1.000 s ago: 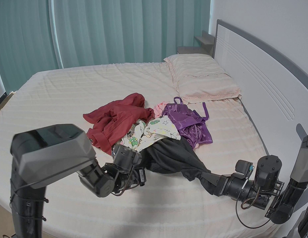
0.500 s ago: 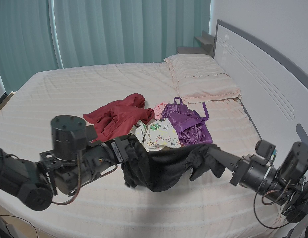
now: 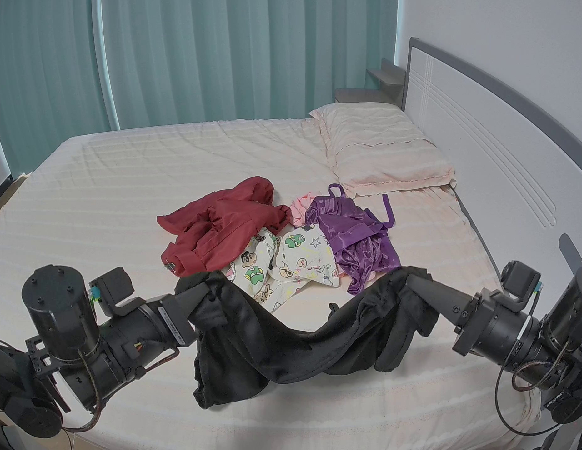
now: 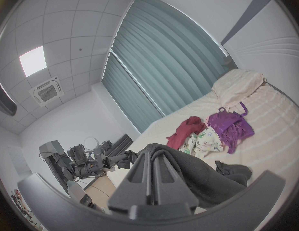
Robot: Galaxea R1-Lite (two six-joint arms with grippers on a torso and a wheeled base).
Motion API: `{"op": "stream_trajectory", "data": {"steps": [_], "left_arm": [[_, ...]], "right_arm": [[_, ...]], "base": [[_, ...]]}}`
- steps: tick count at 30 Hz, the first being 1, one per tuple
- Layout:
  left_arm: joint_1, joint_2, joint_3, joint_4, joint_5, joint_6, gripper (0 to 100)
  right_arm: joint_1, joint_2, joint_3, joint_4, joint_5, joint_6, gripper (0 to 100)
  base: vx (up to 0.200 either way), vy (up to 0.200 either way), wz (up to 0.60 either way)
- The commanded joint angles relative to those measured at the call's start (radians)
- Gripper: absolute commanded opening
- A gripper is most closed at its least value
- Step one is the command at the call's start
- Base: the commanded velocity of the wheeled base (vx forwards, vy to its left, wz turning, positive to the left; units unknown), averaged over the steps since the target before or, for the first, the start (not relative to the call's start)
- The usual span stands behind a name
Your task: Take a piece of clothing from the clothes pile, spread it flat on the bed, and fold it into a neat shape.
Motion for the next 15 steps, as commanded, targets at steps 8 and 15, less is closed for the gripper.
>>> {"op": "stream_trajectory", "data": {"steps": [8, 15], "left_arm": [[-0.019, 0.115, 0.048, -0.018, 0.006, -0.001, 0], [-0.033, 0.152, 0.051, -0.019, 0.032, -0.005, 0]], "right_arm": [[0.016, 0.083, 0.069, -0.012, 0.001, 0.005, 0], [0.049, 0.096, 0.090, -0.012, 0.000, 0.032, 0]], "base": [[0.000, 0.000, 0.00], [0.000, 0.000, 0.00]]}}
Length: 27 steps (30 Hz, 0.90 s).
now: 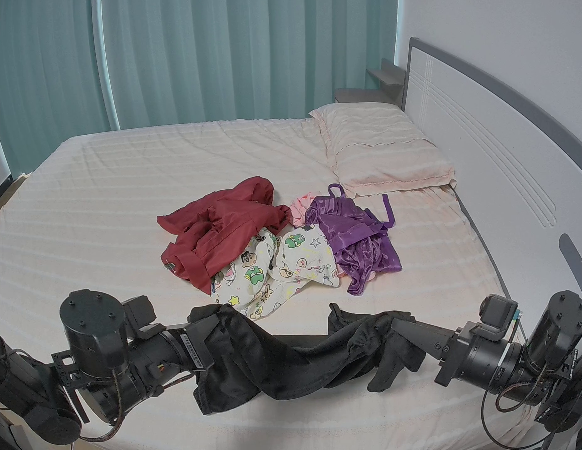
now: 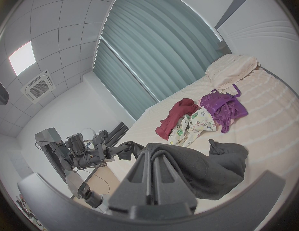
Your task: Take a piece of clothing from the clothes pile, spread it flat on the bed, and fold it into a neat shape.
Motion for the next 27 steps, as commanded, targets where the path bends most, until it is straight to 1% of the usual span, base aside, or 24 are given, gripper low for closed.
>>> {"op": "stream_trajectory", "data": {"steps": [1, 5, 11, 17, 20, 27], "left_arm": [[-0.008, 0.040, 0.001, -0.001, 0.002, -0.003, 0], [-0.011, 0.040, 0.001, -0.001, 0.002, -0.026, 0], [-0.020, 0.034, 0.013, -0.001, 0.003, -0.046, 0], [-0.020, 0.030, 0.039, -0.003, 0.006, -0.037, 0], [-0.020, -0.005, 0.048, -0.006, 0.003, -0.035, 0], [-0.032, -0.052, 0.054, -0.013, 0.025, -0.034, 0]], "right_arm": [[0.020, 0.009, 0.011, -0.012, 0.001, 0.009, 0], [0.020, 0.002, 0.014, -0.012, -0.001, 0.009, 0], [0.020, -0.015, 0.022, -0.012, -0.012, 0.009, 0], [0.023, -0.026, 0.022, -0.012, -0.013, 0.008, 0], [0.023, -0.028, 0.022, -0.012, -0.015, 0.006, 0], [0.023, -0.035, 0.022, -0.012, -0.013, 0.009, 0]], "base": [[0.000, 0.000, 0.00], [0.000, 0.000, 0.00], [-0.200, 0.000, 0.00], [-0.200, 0.000, 0.00], [-0.200, 0.000, 0.00], [0.000, 0.000, 0.00]]}}
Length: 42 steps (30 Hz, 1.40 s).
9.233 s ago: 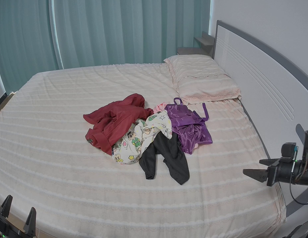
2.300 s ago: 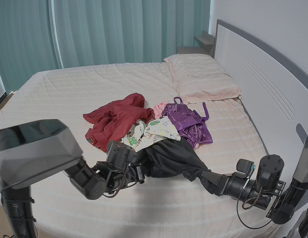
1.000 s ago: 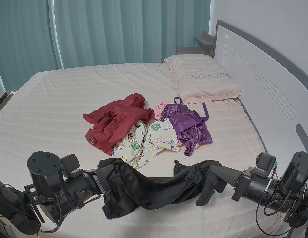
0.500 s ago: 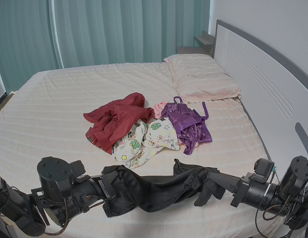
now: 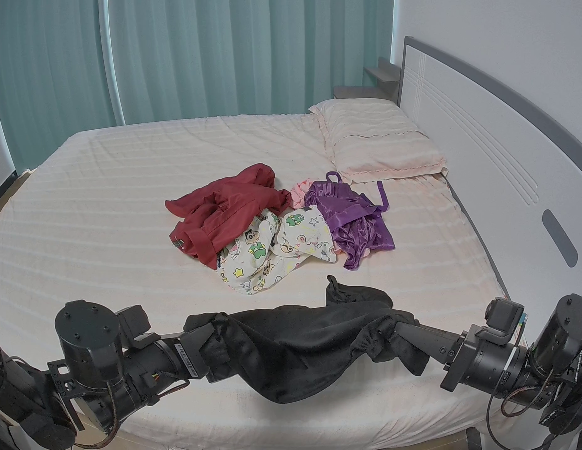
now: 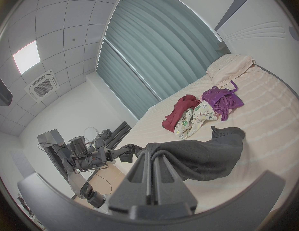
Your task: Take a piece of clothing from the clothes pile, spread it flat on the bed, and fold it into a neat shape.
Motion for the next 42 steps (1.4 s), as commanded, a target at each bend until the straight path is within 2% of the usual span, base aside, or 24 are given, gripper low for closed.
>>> {"op": "stream_trajectory", "data": {"steps": [1, 10, 17, 42], "left_arm": [[-0.016, -0.038, 0.013, -0.002, 0.000, 0.000, 0], [-0.010, -0.036, 0.004, -0.003, 0.002, -0.012, 0], [0.022, -0.032, -0.004, -0.003, -0.004, -0.015, 0], [0.022, -0.038, -0.004, -0.003, 0.000, -0.009, 0]], "right_arm": [[0.000, -0.004, -0.001, -0.012, 0.001, -0.001, 0], [-0.001, -0.004, -0.002, -0.012, -0.001, -0.001, 0], [-0.005, -0.010, -0.010, -0.012, -0.004, -0.004, 0], [-0.023, -0.049, -0.016, -0.012, -0.002, -0.008, 0]], "base": [[0.000, 0.000, 0.00], [0.000, 0.000, 0.00], [0.000, 0.200, 0.00], [0.000, 0.200, 0.00]]}}
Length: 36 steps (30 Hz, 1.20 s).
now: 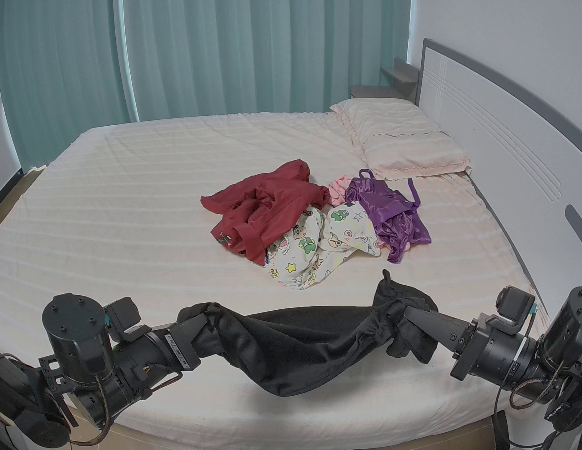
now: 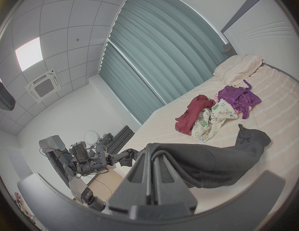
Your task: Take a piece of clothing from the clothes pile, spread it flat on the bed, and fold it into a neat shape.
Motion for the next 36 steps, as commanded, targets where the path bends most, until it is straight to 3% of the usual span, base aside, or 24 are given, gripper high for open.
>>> {"op": "stream_trajectory", "data": {"steps": [1, 36], "left_arm": [[0.000, 0.001, 0.000, 0.000, 0.001, 0.000, 0], [-0.002, 0.001, 0.002, 0.001, 0.004, 0.001, 0]], "right_arm": [[-0.002, -0.007, 0.000, -0.012, 0.001, 0.000, 0], [0.000, -0.002, 0.006, -0.012, -0.002, -0.040, 0]], "base": [[0.000, 0.200, 0.00], [0.000, 0.200, 0.00]]}}
